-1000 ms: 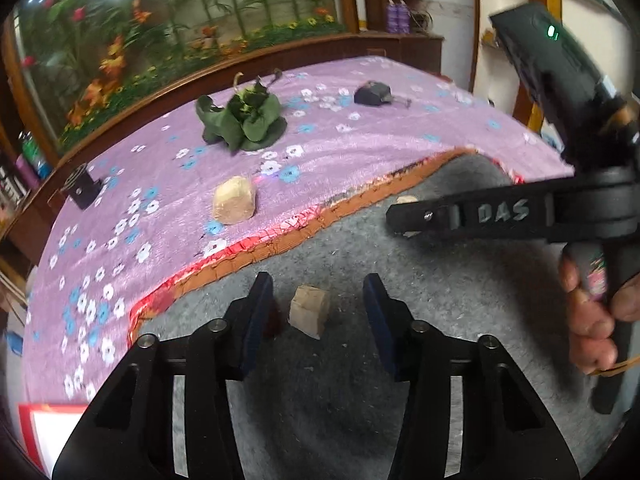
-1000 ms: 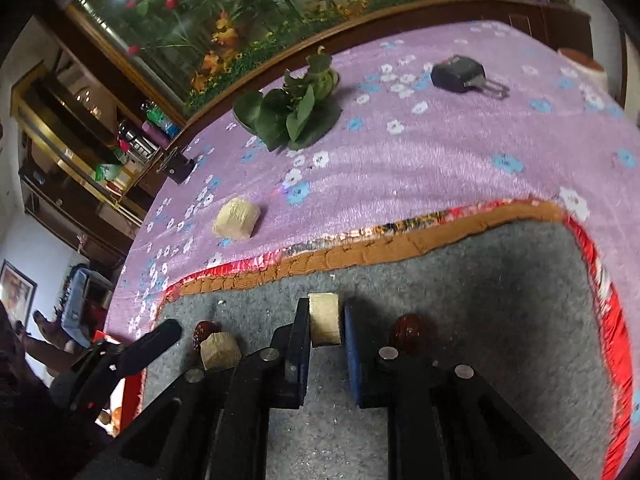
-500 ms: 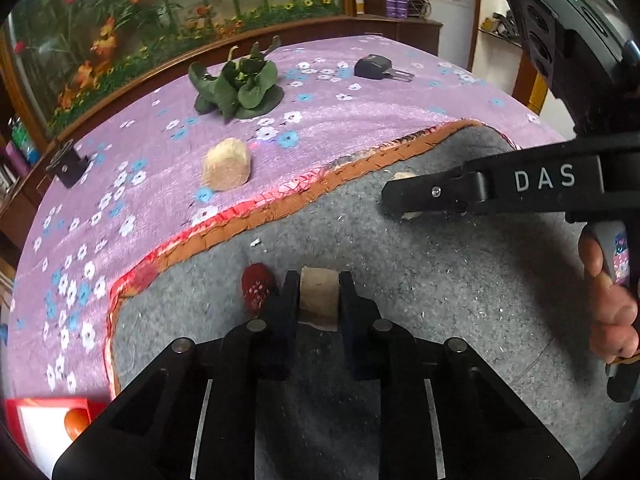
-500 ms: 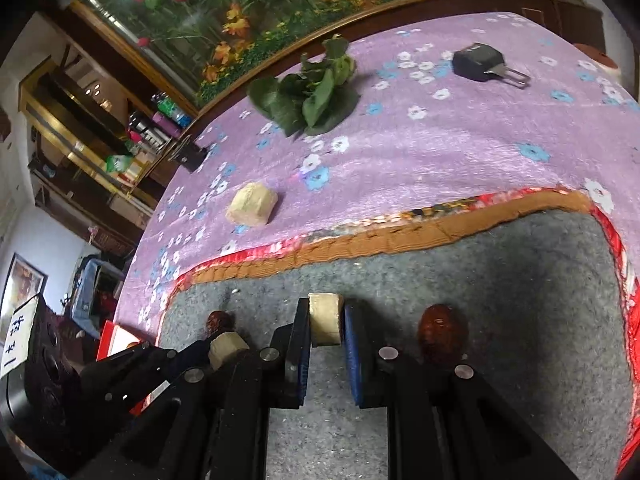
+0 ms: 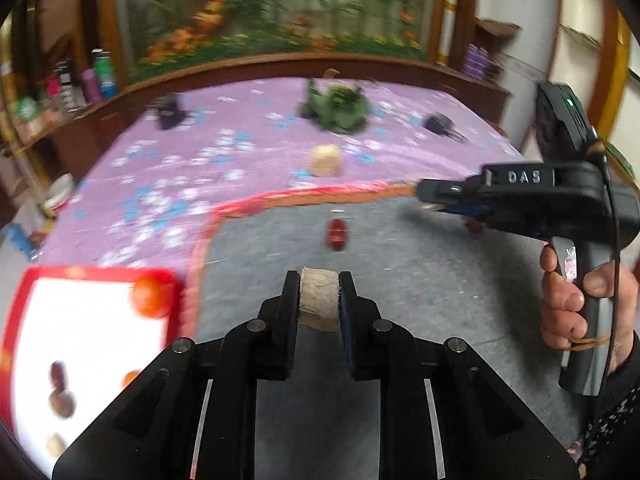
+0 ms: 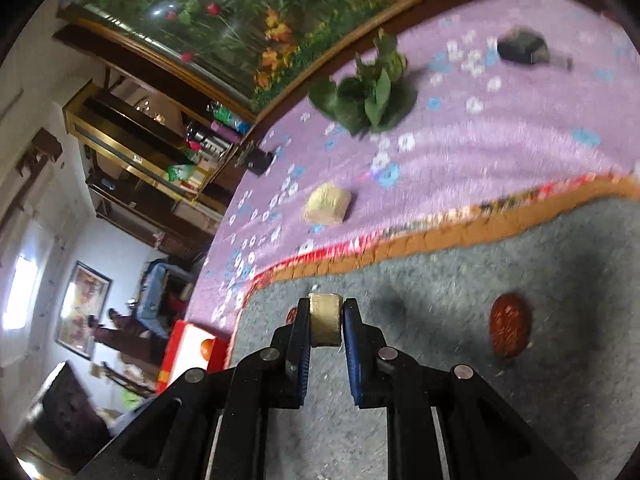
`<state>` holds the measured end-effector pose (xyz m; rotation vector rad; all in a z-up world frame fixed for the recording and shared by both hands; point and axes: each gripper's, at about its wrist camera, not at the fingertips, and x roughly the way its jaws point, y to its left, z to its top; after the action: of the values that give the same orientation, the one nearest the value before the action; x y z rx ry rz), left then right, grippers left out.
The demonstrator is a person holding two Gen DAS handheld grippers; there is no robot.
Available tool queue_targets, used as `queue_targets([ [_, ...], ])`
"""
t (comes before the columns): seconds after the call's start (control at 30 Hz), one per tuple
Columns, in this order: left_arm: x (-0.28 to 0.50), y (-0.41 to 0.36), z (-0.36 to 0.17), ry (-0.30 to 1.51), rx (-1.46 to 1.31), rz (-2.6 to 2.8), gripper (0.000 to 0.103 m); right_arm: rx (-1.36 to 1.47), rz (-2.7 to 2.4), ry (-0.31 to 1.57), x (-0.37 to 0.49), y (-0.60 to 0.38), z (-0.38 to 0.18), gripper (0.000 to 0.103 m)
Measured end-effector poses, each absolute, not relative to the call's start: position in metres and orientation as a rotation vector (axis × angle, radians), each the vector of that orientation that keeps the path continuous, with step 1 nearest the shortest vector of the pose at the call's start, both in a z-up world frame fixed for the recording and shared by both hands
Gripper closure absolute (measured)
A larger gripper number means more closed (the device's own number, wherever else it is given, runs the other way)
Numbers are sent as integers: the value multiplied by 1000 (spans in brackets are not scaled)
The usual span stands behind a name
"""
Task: Organize fruits
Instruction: 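Carry both pale cubes over the white tray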
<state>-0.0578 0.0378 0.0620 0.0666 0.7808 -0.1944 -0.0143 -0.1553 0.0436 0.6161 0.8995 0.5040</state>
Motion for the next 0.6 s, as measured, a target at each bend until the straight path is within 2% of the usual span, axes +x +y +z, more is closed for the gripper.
queue_targets([
  [0.27,-104,94,83,690,40,-19,85,444,437,806,-26,-142,51,88],
  [0.6,-136,142,85,634,8,94,85,431,342,756,-24,-158,44,88],
])
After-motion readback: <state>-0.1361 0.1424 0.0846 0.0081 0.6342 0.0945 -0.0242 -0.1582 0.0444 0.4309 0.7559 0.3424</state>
